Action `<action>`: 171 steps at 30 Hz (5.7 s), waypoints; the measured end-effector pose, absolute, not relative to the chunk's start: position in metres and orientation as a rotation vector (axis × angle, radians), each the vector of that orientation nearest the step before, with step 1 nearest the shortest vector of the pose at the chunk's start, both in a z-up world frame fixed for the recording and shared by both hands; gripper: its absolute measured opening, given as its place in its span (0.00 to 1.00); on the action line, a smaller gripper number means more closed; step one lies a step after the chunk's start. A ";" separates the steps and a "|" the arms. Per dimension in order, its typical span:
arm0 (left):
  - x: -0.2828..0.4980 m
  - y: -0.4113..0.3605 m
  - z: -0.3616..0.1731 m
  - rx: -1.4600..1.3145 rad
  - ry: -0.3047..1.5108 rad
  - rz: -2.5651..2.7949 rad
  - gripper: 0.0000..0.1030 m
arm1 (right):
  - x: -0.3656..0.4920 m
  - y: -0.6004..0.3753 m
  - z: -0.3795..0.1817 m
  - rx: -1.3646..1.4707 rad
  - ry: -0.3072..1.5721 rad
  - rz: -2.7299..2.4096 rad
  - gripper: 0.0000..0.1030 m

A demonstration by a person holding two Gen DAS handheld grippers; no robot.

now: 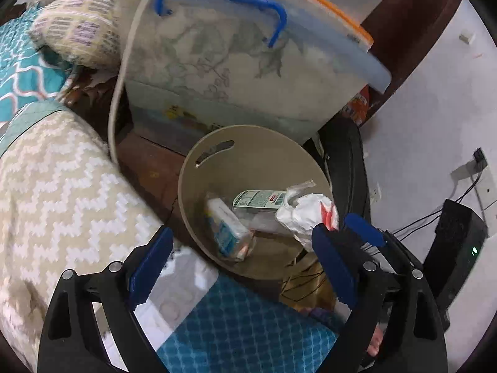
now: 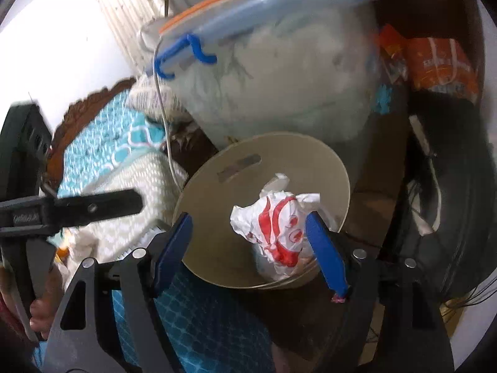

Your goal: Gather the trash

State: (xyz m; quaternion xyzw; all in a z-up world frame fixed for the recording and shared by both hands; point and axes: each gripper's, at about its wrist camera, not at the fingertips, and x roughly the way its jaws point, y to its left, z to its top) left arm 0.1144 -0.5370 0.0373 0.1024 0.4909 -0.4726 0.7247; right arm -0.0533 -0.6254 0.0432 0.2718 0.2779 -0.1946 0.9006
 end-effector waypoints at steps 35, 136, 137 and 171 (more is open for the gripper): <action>0.050 -0.115 0.055 -0.036 0.923 -0.568 0.84 | 0.034 -0.583 0.071 0.685 0.578 -0.227 0.42; 0.048 -0.277 0.035 0.023 1.096 -0.981 0.23 | -0.066 -0.431 0.027 0.419 0.697 -0.096 0.37; 0.054 -0.301 0.036 0.038 1.102 -1.009 0.23 | -0.070 -0.448 0.030 0.424 0.684 -0.129 0.37; 0.049 -0.320 0.049 0.249 0.945 -0.901 0.71 | -0.048 -0.533 0.045 0.562 0.538 -0.249 0.67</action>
